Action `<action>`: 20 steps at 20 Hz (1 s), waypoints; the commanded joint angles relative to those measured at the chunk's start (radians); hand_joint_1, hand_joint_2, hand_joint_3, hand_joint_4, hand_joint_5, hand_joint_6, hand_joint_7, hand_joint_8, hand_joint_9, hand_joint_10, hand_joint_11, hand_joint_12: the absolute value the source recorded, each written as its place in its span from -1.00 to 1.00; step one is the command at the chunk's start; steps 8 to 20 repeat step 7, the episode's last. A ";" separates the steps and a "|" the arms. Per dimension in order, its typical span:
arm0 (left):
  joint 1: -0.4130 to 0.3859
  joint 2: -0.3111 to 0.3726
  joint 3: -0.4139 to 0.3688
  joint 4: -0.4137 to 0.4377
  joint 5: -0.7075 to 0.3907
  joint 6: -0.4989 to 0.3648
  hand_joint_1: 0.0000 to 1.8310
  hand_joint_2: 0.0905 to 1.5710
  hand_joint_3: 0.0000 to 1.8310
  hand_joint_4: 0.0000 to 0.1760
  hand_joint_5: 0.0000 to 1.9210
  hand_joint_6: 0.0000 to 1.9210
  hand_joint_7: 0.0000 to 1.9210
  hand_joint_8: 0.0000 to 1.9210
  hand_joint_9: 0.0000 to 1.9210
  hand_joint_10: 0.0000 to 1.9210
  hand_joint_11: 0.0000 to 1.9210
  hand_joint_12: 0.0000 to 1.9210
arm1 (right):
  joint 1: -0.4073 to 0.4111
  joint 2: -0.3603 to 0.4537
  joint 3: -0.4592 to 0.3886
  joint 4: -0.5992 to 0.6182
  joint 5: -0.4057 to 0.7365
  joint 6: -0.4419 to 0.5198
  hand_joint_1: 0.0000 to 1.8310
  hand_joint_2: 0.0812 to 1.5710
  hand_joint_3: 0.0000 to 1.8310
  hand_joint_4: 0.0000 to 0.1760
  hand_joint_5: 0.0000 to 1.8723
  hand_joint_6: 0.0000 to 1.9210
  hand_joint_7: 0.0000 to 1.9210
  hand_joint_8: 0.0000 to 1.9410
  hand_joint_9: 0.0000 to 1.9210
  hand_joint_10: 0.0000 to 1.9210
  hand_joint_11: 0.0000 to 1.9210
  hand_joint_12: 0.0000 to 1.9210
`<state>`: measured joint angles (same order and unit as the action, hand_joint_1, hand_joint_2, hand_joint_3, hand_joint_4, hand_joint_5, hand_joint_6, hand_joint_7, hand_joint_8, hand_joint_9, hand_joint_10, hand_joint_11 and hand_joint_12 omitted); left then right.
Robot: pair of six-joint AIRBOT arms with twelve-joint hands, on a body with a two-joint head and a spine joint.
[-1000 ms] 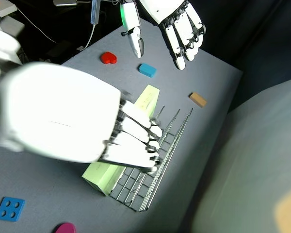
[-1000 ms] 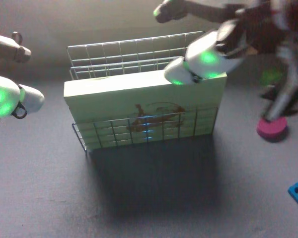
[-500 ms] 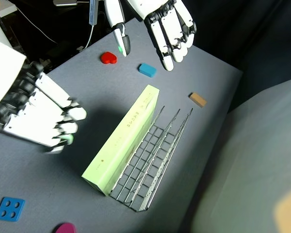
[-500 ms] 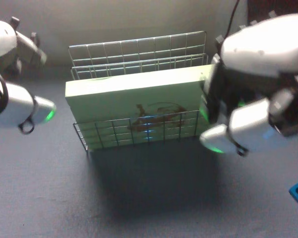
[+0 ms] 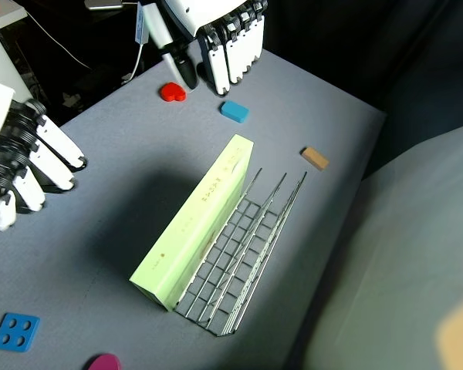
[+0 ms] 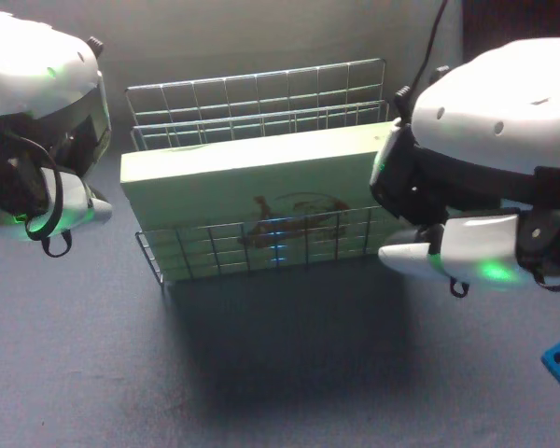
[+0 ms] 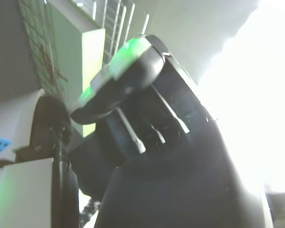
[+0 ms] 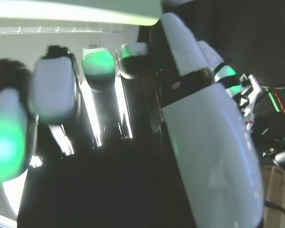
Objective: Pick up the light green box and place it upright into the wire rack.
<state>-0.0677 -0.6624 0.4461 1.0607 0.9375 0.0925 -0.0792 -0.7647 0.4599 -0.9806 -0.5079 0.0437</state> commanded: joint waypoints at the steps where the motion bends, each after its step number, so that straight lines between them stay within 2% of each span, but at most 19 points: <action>1: -0.006 -0.001 -0.008 0.079 -0.021 -0.001 0.03 0.61 -0.96 -1.00 0.28 1.00 0.37 1.00 0.38 1.00 0.47 1.00 | 0.012 0.000 -0.004 -0.032 0.062 0.003 -0.12 0.86 -0.97 -1.00 0.16 1.00 0.30 1.00 0.61 1.00 0.89 1.00; 4: -0.003 -0.001 -0.016 0.079 -0.021 -0.002 0.02 0.61 -0.96 -1.00 0.29 1.00 0.44 1.00 0.42 1.00 0.51 1.00 | 0.004 0.000 -0.003 -0.061 0.078 0.003 -0.03 0.83 -1.00 -1.00 0.17 1.00 0.31 1.00 0.61 1.00 0.90 1.00; 7: 0.007 -0.001 -0.021 0.079 -0.021 -0.021 0.01 0.60 -0.96 -1.00 0.29 1.00 0.44 1.00 0.42 1.00 0.52 1.00 | -0.012 0.004 -0.003 -0.107 0.119 0.008 -0.02 0.82 -1.00 -1.00 0.19 1.00 0.32 1.00 0.61 1.00 0.90 1.00; 20: 0.007 -0.001 -0.021 0.079 -0.021 -0.021 0.01 0.60 -0.96 -1.00 0.29 1.00 0.44 1.00 0.42 1.00 0.52 1.00 | -0.012 0.004 -0.003 -0.107 0.119 0.008 -0.02 0.82 -1.00 -1.00 0.19 1.00 0.32 1.00 0.61 1.00 0.90 1.00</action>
